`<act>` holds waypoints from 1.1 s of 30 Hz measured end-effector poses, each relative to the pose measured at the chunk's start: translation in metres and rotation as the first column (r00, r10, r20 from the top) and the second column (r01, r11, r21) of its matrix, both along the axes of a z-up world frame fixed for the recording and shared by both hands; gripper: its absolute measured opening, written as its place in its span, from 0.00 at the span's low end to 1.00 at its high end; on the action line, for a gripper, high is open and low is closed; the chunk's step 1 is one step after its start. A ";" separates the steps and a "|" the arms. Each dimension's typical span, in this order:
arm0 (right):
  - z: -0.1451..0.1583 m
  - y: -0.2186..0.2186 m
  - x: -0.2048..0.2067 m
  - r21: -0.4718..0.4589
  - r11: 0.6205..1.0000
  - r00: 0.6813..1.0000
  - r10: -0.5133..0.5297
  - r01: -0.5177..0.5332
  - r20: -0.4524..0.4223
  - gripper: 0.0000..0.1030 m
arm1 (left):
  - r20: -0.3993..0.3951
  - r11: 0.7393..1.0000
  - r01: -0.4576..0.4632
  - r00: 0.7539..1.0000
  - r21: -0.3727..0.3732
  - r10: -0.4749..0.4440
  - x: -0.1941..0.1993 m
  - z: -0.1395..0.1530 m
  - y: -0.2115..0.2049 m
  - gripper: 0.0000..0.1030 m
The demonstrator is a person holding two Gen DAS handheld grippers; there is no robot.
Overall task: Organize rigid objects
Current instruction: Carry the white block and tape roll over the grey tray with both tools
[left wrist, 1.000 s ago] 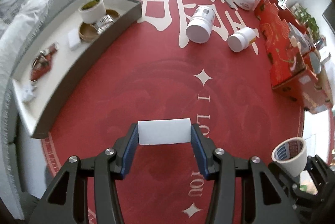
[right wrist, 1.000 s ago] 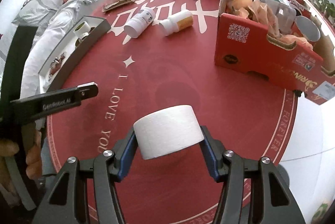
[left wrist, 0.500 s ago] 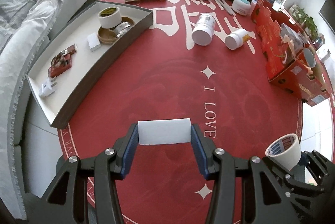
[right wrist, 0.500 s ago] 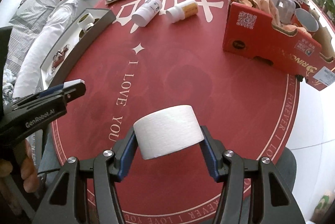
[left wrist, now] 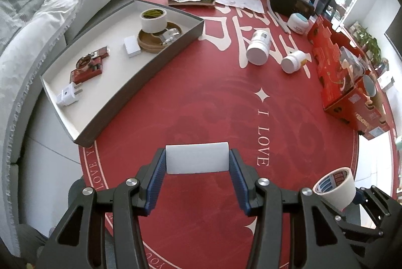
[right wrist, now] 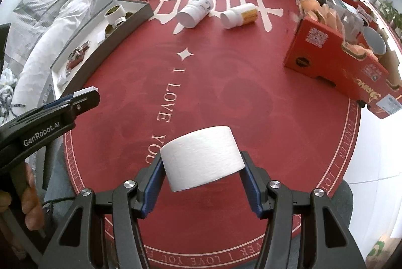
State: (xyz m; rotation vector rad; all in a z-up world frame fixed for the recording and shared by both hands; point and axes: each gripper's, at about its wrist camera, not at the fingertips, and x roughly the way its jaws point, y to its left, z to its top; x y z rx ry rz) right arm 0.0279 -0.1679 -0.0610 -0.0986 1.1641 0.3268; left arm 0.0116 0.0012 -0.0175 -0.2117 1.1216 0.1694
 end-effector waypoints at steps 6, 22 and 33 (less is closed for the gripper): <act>0.001 0.012 -0.005 -0.012 1.000 1.000 0.023 -0.022 0.007 0.57 | 0.012 1.000 -0.020 1.000 -0.009 0.020 -0.008 0.001 0.010 0.52; 0.080 0.057 0.012 0.097 0.991 0.985 0.079 -0.095 0.154 0.57 | 0.188 0.994 -0.080 0.978 -0.076 0.093 -0.003 0.106 0.059 0.52; 0.195 0.098 0.055 0.246 0.956 0.949 0.082 -0.162 0.306 0.57 | 0.363 0.982 -0.156 0.914 -0.104 0.184 0.026 0.226 0.101 0.52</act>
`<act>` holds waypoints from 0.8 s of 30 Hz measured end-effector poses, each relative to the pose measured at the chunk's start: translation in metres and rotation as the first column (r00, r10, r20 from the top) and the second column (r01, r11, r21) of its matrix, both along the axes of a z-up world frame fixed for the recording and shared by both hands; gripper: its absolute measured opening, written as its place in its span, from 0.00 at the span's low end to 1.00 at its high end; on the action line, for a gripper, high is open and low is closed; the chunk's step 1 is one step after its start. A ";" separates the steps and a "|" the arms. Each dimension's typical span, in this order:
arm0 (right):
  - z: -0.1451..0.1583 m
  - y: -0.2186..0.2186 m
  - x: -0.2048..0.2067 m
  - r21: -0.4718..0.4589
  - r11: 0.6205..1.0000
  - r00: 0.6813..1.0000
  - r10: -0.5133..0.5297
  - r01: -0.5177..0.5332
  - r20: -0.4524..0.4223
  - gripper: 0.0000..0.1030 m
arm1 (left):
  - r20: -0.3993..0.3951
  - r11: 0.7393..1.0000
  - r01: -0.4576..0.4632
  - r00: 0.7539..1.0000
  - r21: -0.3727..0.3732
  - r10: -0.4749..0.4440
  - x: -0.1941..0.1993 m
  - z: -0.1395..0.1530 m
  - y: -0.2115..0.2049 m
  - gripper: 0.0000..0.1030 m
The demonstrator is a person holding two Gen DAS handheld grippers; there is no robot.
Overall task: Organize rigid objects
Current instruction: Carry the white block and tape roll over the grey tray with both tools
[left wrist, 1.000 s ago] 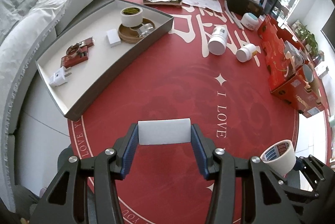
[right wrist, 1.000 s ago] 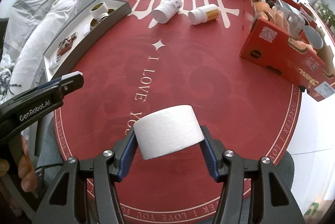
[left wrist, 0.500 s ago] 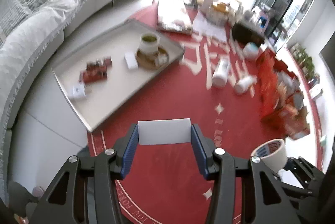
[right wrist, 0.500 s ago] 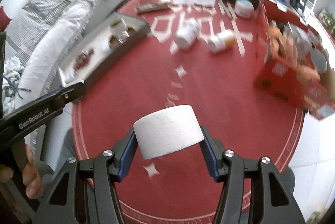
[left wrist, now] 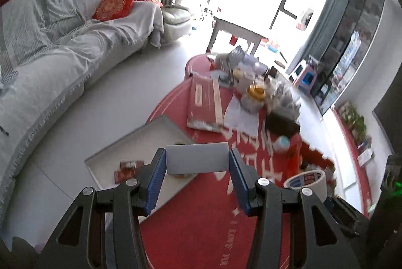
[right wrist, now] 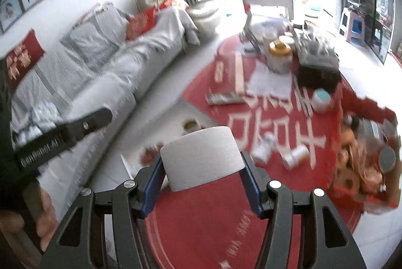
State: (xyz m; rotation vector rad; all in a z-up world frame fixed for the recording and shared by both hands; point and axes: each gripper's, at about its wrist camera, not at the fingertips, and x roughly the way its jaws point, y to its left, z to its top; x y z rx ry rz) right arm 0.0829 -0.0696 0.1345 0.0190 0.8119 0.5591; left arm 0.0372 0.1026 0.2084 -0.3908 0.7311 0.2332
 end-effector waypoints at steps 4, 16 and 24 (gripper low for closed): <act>0.031 0.020 0.016 0.059 0.998 1.000 0.020 -0.020 0.009 0.57 | 0.037 0.998 -0.046 0.998 0.036 0.045 0.009 0.025 0.019 0.52; -0.010 0.094 0.057 -0.011 0.997 0.994 0.080 -0.081 -0.079 0.57 | -0.114 0.985 -0.165 0.979 0.053 0.170 0.026 -0.062 0.076 0.52; -0.114 0.115 0.075 -0.142 0.986 0.969 0.052 -0.088 -0.241 0.57 | -0.348 0.982 -0.171 0.918 0.085 0.190 0.050 -0.182 0.081 0.52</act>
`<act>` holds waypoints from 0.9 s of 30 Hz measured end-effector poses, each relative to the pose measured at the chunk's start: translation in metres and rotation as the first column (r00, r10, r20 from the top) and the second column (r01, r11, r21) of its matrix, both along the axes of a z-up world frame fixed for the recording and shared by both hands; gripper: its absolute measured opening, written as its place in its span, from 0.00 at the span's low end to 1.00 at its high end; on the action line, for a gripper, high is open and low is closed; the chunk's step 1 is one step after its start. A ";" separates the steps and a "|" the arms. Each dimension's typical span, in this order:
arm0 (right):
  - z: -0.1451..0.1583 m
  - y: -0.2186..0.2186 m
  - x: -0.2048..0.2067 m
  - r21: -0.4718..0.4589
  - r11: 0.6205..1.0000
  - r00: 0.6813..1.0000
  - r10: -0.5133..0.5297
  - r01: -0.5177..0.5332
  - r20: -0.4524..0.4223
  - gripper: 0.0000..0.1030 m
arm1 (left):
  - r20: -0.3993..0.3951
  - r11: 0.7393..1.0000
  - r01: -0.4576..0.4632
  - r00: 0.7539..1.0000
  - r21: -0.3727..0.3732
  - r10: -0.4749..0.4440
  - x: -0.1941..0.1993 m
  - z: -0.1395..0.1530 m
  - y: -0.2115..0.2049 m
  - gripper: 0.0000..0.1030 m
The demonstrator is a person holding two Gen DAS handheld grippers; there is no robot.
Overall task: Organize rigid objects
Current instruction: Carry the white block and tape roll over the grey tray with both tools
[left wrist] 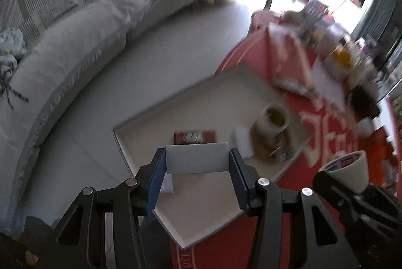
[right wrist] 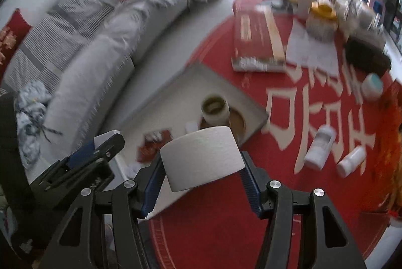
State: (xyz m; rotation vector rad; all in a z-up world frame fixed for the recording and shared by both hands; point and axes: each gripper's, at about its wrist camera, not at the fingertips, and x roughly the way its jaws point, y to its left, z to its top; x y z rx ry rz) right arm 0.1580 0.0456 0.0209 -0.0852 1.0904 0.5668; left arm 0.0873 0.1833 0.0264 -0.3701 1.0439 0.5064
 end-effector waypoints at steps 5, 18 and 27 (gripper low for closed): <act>-0.034 0.009 0.013 -0.050 0.999 0.998 0.000 -0.003 -0.056 0.57 | -0.069 0.999 -0.003 0.998 0.034 0.005 0.006 -0.031 0.006 0.52; -0.055 0.045 0.029 -0.103 0.994 0.997 0.038 -0.045 -0.064 0.57 | -0.067 0.998 -0.039 0.997 0.040 0.042 0.008 -0.041 0.028 0.52; -0.064 0.050 0.039 -0.110 0.994 0.996 -0.009 -0.001 -0.089 0.57 | -0.103 0.999 -0.025 0.994 0.048 0.030 0.016 -0.052 0.026 0.52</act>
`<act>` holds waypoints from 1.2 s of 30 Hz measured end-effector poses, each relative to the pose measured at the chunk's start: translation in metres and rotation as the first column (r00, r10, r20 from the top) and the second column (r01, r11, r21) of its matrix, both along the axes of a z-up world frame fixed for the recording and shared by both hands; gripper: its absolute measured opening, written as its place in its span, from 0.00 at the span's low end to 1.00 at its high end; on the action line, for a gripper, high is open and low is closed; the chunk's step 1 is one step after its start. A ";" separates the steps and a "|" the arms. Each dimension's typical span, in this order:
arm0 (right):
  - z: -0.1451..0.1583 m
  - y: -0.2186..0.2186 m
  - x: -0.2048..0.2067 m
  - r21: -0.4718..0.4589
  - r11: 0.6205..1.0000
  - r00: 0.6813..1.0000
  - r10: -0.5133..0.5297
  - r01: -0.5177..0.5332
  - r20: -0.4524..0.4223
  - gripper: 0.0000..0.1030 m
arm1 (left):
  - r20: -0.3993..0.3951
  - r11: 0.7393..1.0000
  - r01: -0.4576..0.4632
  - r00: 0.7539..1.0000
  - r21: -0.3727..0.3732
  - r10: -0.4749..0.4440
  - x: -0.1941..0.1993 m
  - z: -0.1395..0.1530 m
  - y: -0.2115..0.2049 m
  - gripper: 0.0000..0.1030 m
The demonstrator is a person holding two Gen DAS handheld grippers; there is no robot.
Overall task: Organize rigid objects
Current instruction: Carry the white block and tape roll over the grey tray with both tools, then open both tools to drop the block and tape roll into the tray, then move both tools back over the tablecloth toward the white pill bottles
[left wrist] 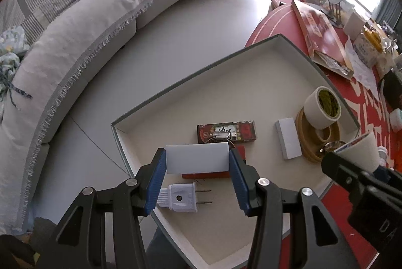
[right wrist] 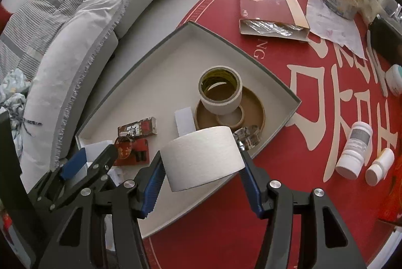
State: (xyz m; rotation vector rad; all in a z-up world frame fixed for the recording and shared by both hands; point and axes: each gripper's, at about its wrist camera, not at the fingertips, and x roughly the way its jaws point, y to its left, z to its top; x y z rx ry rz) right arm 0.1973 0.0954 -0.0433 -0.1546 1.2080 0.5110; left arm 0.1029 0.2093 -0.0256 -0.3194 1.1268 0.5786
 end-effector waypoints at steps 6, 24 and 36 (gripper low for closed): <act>-0.008 0.012 0.004 -0.007 1.000 1.000 0.002 -0.002 -0.012 0.57 | -0.020 1.000 0.014 1.000 -0.002 -0.014 0.009 -0.008 -0.004 0.52; -0.012 0.010 0.011 -0.013 1.000 0.999 0.007 -0.007 0.031 0.82 | -0.007 0.999 0.016 1.000 -0.043 -0.016 0.011 -0.021 0.000 0.87; 0.009 -0.068 0.004 0.065 0.990 0.990 -0.130 0.126 0.053 0.82 | 0.055 0.993 0.081 0.996 -0.088 -0.076 0.003 0.011 -0.039 1.00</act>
